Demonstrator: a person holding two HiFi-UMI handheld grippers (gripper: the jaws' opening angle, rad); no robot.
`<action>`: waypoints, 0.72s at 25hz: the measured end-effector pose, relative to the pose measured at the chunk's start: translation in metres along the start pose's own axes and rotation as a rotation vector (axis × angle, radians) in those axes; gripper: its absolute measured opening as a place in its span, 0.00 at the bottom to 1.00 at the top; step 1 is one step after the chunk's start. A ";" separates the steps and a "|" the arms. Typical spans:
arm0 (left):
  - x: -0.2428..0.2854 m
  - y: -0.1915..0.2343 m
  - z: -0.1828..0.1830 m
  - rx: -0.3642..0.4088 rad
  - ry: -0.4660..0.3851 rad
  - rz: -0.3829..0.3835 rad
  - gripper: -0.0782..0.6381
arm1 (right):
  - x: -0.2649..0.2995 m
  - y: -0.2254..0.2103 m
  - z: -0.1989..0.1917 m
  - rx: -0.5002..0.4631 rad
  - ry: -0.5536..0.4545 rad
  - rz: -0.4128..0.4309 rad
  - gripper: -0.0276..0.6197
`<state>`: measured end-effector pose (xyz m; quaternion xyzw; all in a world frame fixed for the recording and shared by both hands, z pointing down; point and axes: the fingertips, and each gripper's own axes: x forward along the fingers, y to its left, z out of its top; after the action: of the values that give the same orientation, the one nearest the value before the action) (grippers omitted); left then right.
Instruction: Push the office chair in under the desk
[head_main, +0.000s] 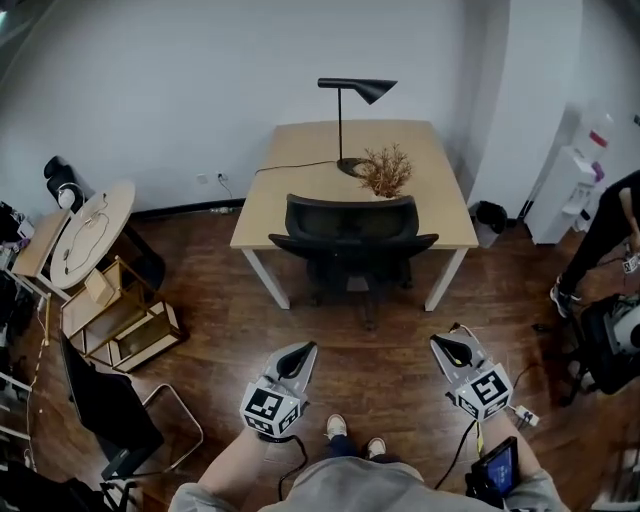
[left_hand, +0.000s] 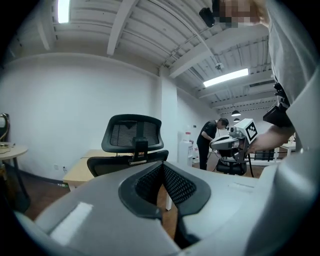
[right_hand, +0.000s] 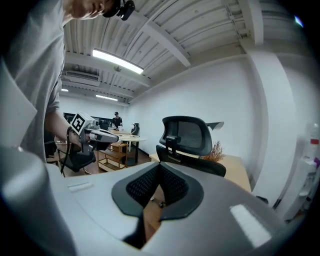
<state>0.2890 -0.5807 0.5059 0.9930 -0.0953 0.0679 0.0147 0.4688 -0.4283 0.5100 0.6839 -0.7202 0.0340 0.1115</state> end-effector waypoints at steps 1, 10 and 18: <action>-0.003 -0.009 -0.002 -0.007 0.005 0.005 0.12 | -0.005 0.002 -0.007 0.014 0.006 0.007 0.05; -0.028 -0.036 0.002 -0.011 -0.016 0.021 0.12 | -0.027 0.025 0.004 0.014 -0.029 0.030 0.05; -0.040 -0.019 0.022 0.007 -0.067 -0.011 0.12 | -0.027 0.044 0.044 -0.069 -0.072 -0.023 0.05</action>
<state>0.2569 -0.5555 0.4788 0.9953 -0.0903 0.0351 0.0086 0.4210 -0.4084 0.4659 0.6885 -0.7167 -0.0167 0.1093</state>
